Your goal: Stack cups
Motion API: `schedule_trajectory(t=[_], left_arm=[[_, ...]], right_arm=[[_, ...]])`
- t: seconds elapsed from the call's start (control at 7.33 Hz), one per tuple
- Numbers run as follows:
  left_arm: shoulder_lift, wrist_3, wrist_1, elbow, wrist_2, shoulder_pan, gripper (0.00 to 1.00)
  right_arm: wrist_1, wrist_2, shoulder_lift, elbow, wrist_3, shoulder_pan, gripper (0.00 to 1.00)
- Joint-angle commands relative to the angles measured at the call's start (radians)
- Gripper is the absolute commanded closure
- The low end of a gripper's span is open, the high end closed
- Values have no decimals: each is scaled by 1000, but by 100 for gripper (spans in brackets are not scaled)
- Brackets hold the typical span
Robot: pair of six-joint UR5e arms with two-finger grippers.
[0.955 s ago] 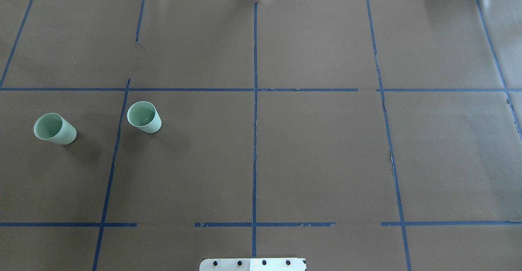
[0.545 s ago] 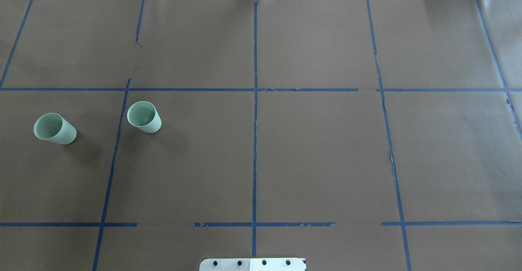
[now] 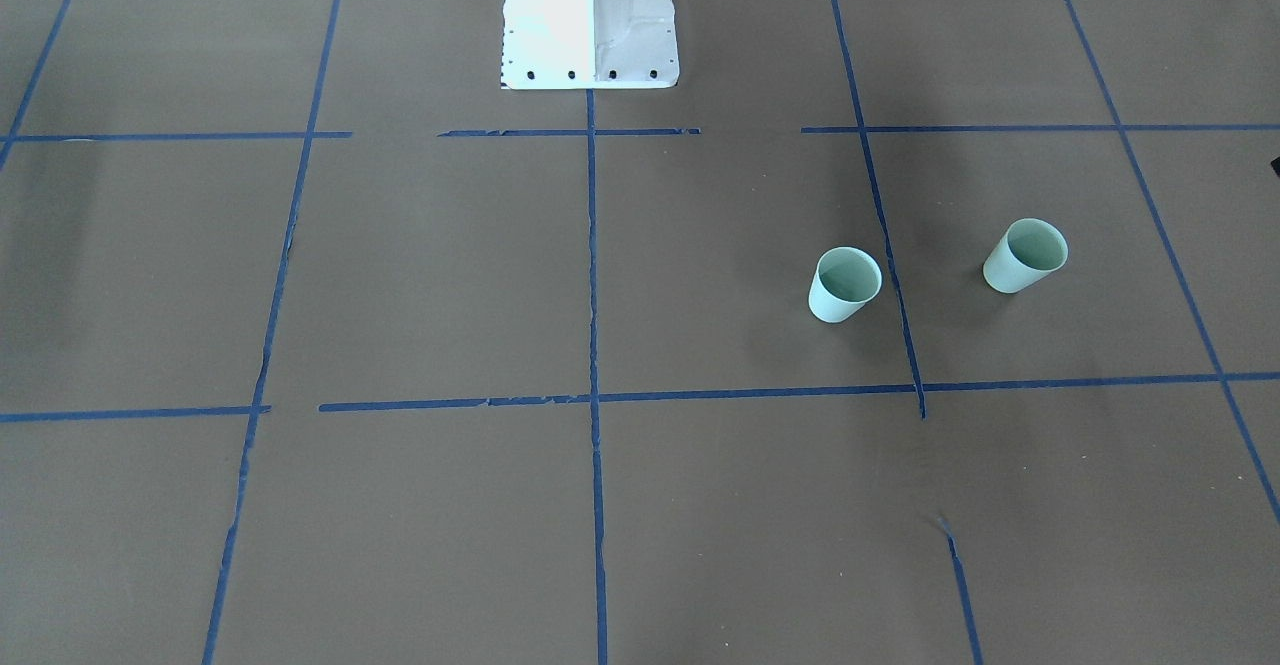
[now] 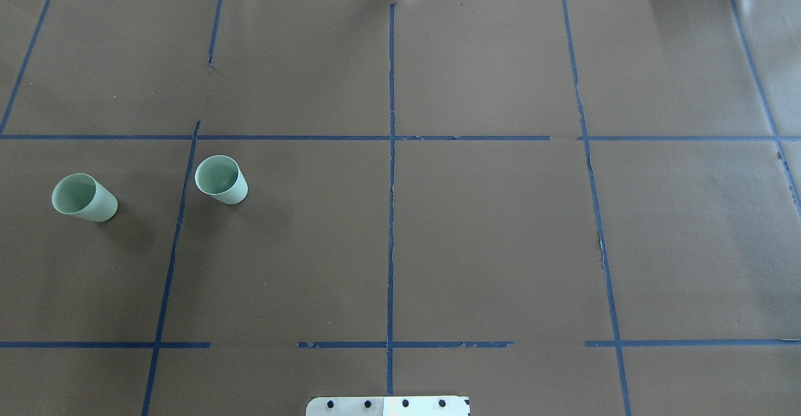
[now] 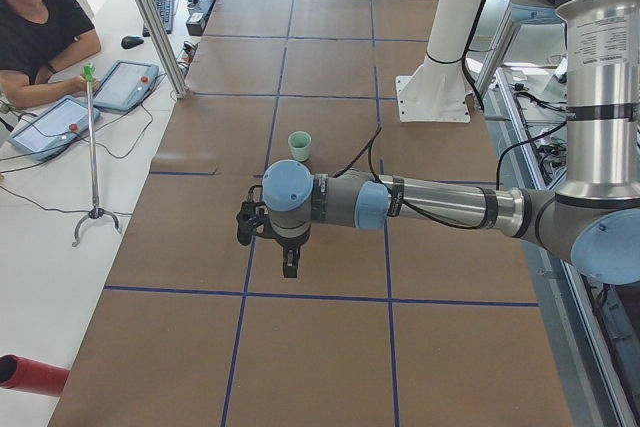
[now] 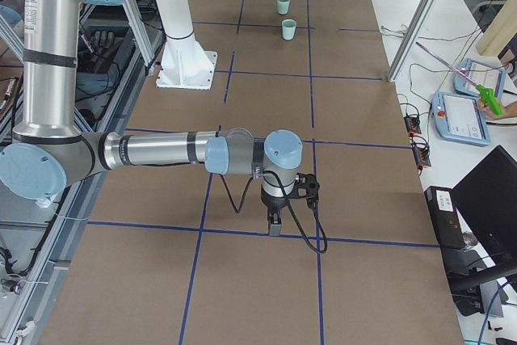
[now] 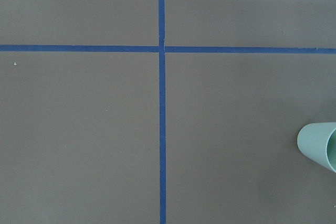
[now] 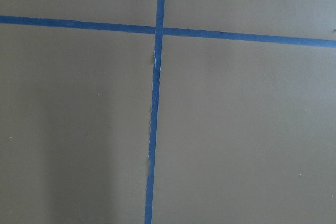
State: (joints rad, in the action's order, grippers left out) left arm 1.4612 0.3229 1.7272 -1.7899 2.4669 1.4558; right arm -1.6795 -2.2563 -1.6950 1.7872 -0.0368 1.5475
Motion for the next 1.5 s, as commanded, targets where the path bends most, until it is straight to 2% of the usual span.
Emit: schedule_trajectory(t=[0.0,0.27,0.95,1.09,1.23,1.36], left_arm=[[1,463,258,0,-13,-188,0],[22,699,295,-2,-194,-343,0],[44,748,322,58,-204,-446,0],[44,751,324,75,-204,-472,3],[44,751,324,81,-204,-477,9],[44,751,325,83,-204,-479,43]], right_arm=[[0,0,0,0,0,0,0],[1,0,0,1,0,0,0],[0,0,0,1,0,-1,0],[1,1,0,0,0,0,0],[0,0,0,0,0,0,0],[0,0,0,1,0,0,0]])
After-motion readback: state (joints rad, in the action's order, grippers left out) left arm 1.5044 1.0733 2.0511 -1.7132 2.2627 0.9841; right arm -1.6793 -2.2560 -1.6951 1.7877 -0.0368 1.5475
